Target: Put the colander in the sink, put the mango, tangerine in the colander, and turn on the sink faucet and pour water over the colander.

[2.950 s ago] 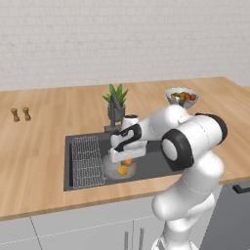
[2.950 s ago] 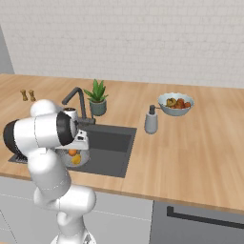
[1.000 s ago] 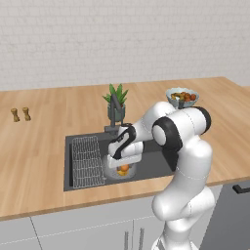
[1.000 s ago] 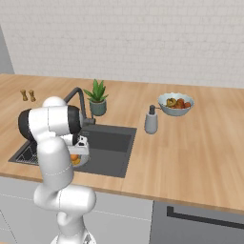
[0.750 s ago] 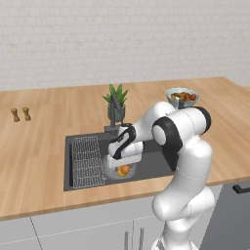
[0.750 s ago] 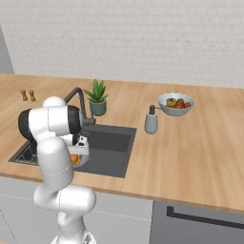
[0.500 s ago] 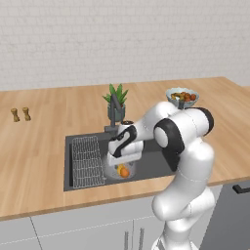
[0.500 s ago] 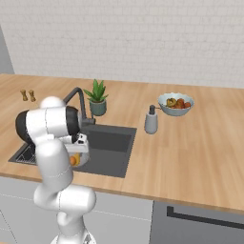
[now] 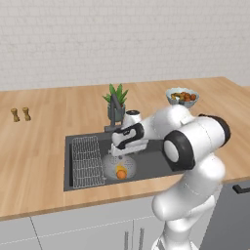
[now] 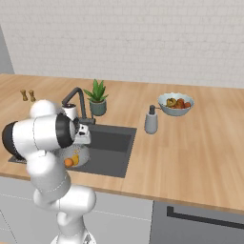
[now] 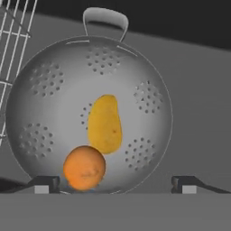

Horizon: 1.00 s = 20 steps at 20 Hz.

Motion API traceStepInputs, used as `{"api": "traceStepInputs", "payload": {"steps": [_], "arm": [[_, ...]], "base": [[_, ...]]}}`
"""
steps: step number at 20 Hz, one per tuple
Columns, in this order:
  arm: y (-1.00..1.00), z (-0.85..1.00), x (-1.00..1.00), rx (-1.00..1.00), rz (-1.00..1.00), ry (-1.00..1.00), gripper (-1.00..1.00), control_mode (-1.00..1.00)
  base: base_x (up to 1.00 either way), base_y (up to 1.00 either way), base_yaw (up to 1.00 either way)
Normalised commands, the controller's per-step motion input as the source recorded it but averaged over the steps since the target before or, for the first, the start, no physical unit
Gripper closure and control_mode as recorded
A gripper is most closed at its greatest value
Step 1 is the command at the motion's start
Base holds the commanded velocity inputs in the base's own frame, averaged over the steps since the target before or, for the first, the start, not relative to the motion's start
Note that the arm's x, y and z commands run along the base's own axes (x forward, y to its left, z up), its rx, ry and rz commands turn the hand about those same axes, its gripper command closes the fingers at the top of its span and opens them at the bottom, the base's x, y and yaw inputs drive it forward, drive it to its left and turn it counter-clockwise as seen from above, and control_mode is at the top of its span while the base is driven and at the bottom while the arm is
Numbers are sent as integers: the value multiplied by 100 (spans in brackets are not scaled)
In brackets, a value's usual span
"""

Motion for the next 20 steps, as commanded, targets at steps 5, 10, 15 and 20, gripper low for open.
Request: {"api": "traceStepInputs", "payload": {"steps": [5,10,15,20], "arm": [[-28,53,-14,1,0,-14,-100,-100],[-25,39,-2,1,0,-18,-100,-100],[-27,18,0,6,1,-29,-100,-100],[-23,22,0,15,1,-35,-100,-100]], "base": [[0,0,0],[0,0,0],[0,0,0],[0,0,0]]}}
